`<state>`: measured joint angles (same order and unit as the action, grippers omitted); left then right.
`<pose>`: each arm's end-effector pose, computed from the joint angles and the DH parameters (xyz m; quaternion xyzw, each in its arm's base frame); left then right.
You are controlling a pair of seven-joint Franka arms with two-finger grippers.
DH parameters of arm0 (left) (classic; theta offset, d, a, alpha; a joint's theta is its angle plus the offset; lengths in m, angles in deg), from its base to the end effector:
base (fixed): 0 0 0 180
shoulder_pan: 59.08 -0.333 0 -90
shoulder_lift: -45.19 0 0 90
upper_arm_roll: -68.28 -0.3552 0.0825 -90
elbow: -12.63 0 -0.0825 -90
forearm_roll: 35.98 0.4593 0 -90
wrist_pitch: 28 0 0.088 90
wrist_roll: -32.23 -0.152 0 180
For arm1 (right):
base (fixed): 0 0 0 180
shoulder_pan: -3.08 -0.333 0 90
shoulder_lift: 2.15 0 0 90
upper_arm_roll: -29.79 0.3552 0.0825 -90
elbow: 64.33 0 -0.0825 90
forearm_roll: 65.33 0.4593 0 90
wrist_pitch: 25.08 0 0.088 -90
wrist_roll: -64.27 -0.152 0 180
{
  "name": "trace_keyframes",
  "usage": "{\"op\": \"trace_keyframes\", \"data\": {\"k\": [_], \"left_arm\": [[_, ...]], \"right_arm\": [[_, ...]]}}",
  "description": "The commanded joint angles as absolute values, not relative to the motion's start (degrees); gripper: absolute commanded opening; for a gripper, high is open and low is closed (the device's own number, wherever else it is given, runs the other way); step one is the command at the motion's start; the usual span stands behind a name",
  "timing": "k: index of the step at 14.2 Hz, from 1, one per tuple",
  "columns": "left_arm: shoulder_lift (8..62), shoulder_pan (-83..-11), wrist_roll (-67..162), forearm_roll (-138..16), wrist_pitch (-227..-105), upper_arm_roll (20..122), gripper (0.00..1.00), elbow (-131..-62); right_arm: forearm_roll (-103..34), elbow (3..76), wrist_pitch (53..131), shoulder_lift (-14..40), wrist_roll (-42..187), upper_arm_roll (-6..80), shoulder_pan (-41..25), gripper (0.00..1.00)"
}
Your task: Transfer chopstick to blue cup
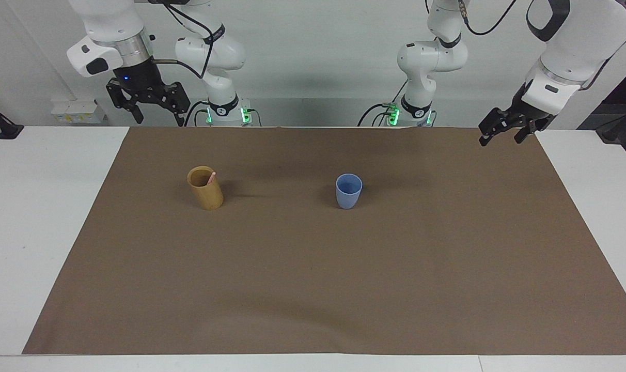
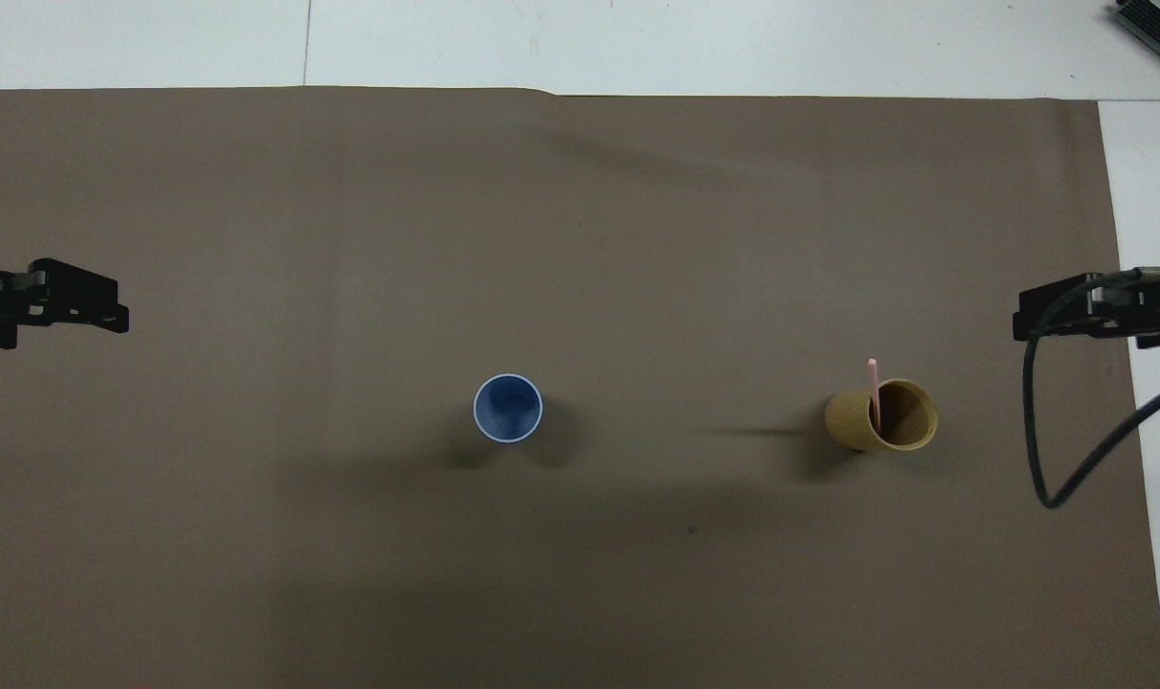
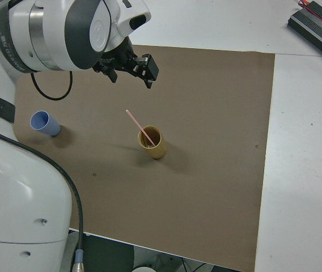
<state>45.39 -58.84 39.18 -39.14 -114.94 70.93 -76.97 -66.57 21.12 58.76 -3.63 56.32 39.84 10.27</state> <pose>0.6198 -0.0400 0.6204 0.9988 0.0345 -0.0237 0.0255 0.6085 0.0284 0.6681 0.9989 -0.0456 -0.0001 0.0131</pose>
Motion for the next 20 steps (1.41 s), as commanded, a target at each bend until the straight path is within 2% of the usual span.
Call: {"op": "trace_keyframes", "data": {"k": [1,7,9,12,17,20], "left_arm": [[45.63,-59.7,38.99,-38.97,-113.87,71.35,1.0,-76.41],[45.63,-59.7,38.91,-38.97,-113.87,71.35,1.0,-76.41],[45.63,-59.7,38.99,-38.97,-113.87,71.35,1.0,-76.41],[45.63,-59.7,38.99,-39.06,-113.87,71.35,1.0,-76.41],[45.63,-59.7,38.99,-39.06,-113.87,71.35,1.0,-76.41],[45.63,-59.7,38.99,-39.06,-113.87,71.35,1.0,-76.41]], "right_arm": [[-66.03,20.84,57.63,-3.55,55.65,40.42,10.64,1.0],[-66.03,21.88,57.35,-4.35,56.0,39.9,11.68,1.0],[-66.03,24.78,63.75,-4.61,57.58,39.81,11.95,1.0],[-66.03,29.08,68.16,-4.26,57.33,39.72,11.78,1.0],[-66.38,39.01,77.65,-3.91,54.86,40.25,5.29,1.0],[-67.53,43.41,82.58,-2.68,54.86,40.16,1.5,0.84]]}}
